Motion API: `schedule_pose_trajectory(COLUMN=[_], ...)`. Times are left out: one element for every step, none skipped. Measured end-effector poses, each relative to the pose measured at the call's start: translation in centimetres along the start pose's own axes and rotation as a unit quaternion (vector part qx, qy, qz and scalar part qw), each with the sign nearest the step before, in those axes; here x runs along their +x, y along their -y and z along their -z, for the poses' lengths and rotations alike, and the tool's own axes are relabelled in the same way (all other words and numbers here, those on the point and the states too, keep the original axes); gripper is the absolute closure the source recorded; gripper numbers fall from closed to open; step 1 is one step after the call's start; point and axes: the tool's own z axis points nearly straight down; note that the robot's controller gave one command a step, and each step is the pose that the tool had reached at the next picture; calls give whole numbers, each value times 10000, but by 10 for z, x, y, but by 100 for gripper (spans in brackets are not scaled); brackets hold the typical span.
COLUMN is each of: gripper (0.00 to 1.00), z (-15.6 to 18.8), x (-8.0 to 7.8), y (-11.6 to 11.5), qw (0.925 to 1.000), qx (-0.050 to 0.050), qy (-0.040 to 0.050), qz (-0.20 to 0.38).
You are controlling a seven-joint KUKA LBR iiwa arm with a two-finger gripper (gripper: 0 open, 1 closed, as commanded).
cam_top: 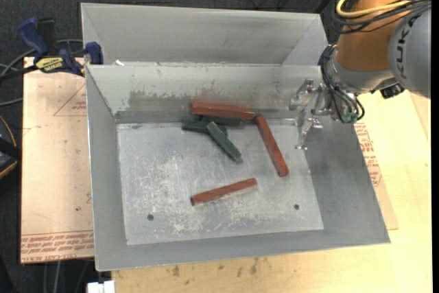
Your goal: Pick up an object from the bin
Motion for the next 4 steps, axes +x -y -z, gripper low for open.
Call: schedule_pose_trajectory(gripper=[0, 0, 0, 100], z=[-23, -20, -71, -70], x=[6, 33, 39, 37], y=[-11, -17, -23, -23], qw=[9997, 9875, 9895, 9901], qx=[-4, 4, 5, 4], qy=[-39, -19, 4, 36], qz=[-233, -1575, -1447, -1405])
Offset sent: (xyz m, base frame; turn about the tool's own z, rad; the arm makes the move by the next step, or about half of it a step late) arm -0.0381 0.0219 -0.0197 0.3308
